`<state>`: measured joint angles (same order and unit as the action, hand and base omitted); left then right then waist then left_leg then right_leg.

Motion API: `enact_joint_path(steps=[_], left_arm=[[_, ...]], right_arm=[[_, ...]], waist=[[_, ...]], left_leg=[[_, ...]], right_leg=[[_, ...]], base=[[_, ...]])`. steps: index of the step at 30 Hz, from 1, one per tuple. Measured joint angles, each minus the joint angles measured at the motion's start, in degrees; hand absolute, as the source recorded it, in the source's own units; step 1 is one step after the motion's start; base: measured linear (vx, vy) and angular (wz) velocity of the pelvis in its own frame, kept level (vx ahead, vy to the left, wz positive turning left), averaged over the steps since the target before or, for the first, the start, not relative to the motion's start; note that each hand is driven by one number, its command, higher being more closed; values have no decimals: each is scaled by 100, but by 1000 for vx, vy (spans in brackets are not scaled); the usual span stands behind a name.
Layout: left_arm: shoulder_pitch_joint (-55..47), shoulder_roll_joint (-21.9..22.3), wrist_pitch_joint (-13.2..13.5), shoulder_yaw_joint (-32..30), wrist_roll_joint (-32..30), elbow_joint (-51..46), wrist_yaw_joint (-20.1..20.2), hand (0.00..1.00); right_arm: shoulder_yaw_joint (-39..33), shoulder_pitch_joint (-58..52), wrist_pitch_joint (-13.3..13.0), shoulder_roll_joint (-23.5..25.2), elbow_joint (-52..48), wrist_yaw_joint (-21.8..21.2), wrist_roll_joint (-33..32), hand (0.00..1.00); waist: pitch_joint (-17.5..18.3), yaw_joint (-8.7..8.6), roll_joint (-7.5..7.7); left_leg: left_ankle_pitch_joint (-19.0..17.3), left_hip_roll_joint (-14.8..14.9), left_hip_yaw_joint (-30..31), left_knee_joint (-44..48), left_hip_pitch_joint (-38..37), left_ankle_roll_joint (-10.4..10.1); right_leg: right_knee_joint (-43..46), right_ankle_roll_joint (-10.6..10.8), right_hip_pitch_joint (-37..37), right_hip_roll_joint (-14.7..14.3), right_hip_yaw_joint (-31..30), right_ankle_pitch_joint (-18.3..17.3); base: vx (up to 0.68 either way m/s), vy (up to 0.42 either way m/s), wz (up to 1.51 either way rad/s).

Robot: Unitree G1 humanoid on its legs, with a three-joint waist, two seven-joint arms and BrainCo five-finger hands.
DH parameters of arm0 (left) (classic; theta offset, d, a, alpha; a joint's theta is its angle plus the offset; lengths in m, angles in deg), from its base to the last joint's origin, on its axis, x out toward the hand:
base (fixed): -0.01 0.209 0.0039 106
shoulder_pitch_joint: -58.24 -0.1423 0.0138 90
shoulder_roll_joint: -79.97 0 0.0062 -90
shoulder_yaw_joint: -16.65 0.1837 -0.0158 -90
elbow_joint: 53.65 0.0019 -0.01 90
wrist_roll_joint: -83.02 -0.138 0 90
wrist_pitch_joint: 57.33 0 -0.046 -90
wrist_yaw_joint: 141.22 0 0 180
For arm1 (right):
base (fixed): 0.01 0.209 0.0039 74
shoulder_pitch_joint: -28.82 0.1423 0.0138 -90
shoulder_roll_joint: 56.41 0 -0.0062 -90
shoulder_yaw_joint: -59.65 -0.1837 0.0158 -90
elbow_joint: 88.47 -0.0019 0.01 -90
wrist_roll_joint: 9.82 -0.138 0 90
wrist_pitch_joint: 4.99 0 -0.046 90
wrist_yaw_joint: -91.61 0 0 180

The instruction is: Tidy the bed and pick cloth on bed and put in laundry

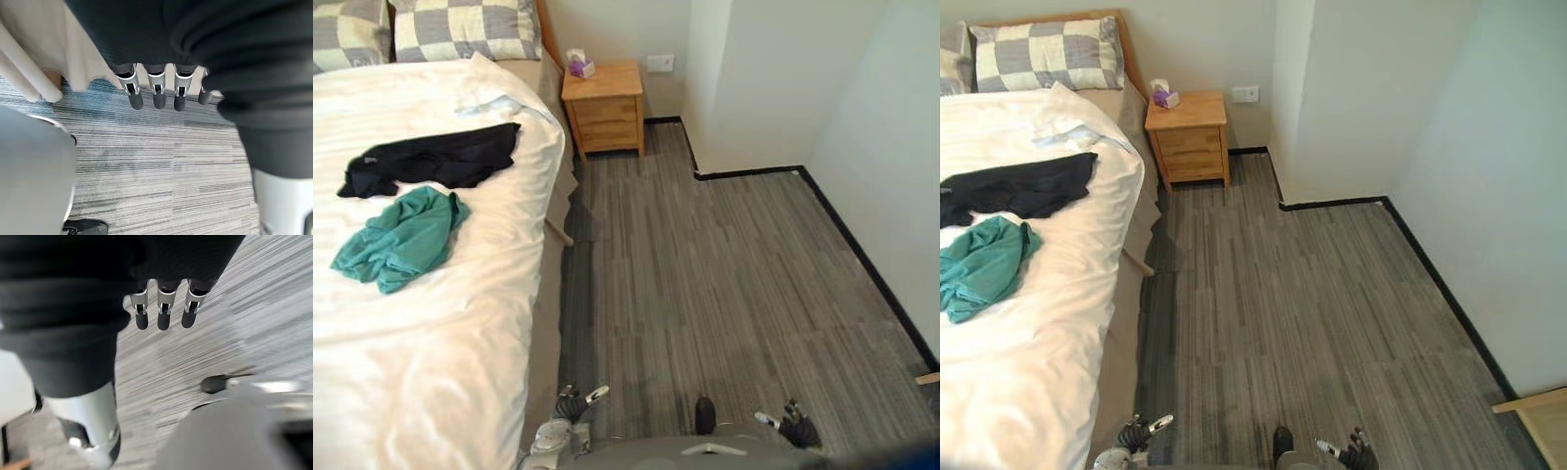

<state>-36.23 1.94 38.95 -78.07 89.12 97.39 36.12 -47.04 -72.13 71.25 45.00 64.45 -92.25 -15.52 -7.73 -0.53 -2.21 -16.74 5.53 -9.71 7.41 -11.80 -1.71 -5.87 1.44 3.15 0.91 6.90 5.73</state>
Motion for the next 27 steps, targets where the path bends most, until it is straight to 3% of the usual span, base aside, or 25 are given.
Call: enact_joint_path(steps=[1,11,18,20,21,22,23,24,25,27], left_arm=[[-71,68,-445,-672,-3,2,-26,0],[-150,225,-445,-900,330,-13,51,0],[-189,364,-494,-957,467,-140,238,0],[-200,350,-526,-957,603,-182,232,0],[-259,344,-537,-1060,718,-297,231,0],[-291,382,-536,-1263,857,-409,230,0],[-317,416,-531,-1388,910,-489,230,0],[-350,433,-502,-1443,907,-572,233,0],[-377,424,-436,-1461,903,-597,230,0],[-394,442,-415,-1445,901,-697,291,0]], right_arm=[[-737,182,429,177,44,-347,-143,0],[-740,95,395,206,-89,-428,-243,0],[-740,-16,405,238,-237,-630,-657,0],[-730,-5,425,237,-233,-704,-633,0],[-697,-14,466,256,-231,-736,-586,0],[-613,-63,478,251,-243,-749,-524,0],[-548,-128,478,224,-258,-753,-453,0],[-444,-192,482,212,-341,-757,-403,0],[-322,-219,479,192,-415,-750,-398,0],[-226,-217,480,118,-501,-717,-402,0]], waist=[[133,17,107],[181,37,62],[227,120,-1],[214,128,17],[208,101,75],[189,97,141],[166,100,96],[161,117,123],[122,152,133],[45,169,32]], left_leg=[[69,-49,321,-120,-139,-79],[65,0,275,-131,-20,-86],[2,284,-413,212,33,-336],[35,383,-677,781,205,-403],[105,490,-828,1579,504,-524],[289,732,-921,2766,926,-447],[639,966,-869,3738,1334,-212],[1236,1168,-795,4576,1706,57],[1568,1267,-700,5054,1955,129],[828,1108,-381,5733,2509,-12]], right_leg=[[-5,5,-18,52,331,-44],[-4,-2,-97,65,470,-178],[27,-97,-52,-103,515,-396],[422,-145,-180,-72,506,-657],[901,-171,-323,16,509,-921],[1428,-197,-440,73,507,-1249],[1751,-256,-462,73,500,-1459],[2011,-308,-431,48,444,-1639],[2113,-379,-381,19,314,-1735],[2227,-481,-18,51,176,-2055]], base=[[0,0,0],[7,0,4],[66,-21,-10],[95,-86,-33],[104,-122,-23],[105,-120,-20],[162,-127,-16],[167,-83,-15],[245,-72,-25],[271,-32,-26]])
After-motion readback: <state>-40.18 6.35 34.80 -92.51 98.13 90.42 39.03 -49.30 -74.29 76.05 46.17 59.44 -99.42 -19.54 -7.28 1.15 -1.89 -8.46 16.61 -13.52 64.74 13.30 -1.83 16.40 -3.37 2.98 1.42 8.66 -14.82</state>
